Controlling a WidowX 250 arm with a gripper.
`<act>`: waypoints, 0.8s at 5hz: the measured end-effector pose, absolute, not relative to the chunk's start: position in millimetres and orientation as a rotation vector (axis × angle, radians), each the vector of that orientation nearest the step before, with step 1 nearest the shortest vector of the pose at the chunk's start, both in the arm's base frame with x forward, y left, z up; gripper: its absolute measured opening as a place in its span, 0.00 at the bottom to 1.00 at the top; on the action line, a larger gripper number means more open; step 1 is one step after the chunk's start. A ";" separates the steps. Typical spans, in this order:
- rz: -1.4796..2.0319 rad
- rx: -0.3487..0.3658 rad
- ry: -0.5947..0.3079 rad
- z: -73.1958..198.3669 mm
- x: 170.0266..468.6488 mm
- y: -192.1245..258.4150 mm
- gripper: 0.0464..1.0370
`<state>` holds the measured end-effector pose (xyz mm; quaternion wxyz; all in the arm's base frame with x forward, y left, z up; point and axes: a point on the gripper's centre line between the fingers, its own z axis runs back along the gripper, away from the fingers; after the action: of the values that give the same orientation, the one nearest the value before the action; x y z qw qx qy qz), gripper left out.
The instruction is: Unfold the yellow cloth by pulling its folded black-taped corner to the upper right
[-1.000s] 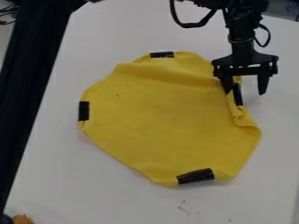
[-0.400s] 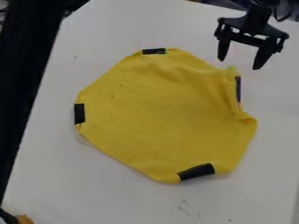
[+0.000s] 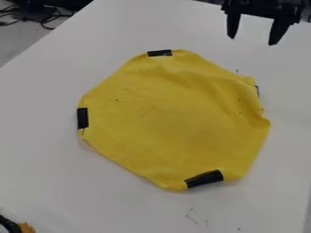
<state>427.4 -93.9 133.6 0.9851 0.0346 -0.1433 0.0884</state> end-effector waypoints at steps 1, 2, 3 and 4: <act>0.162 0.076 -0.237 131.4 421.7 -80.4 0.96; 0.167 0.079 -0.235 131.4 422.3 -75.8 0.96; 0.165 0.077 -0.234 131.3 422.1 -76.7 0.96; 0.165 0.079 -0.233 130.9 421.9 -76.4 0.96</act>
<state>421.9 -76.4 130.9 0.9890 0.0395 -0.1163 0.0821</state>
